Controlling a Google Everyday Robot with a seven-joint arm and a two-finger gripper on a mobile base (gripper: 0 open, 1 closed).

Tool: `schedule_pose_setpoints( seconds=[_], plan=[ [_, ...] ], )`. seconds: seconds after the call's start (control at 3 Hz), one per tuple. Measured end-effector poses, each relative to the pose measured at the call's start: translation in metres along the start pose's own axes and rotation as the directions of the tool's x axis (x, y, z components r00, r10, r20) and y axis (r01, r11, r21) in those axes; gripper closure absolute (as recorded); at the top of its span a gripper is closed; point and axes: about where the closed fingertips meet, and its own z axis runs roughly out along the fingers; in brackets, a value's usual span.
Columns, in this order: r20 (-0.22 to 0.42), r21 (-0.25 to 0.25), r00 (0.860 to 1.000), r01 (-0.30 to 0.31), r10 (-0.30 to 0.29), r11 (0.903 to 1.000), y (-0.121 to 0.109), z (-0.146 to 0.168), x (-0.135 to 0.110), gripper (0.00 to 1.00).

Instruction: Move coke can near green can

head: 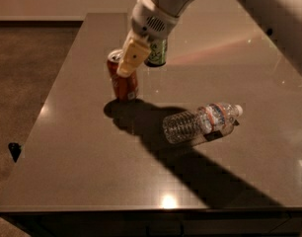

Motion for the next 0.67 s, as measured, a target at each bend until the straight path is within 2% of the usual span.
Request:
schedule_pose_setpoints(
  seconds=[0.33,0.67],
  plan=[
    [0.030,0.086,0.996,-0.084,0.081,0.9928,-0.047,-0.033,0.016,1.00],
    [0.068,0.168,0.983,-0.177,0.168,0.9696,-0.089,-0.065,0.043,1.00]
  ],
)
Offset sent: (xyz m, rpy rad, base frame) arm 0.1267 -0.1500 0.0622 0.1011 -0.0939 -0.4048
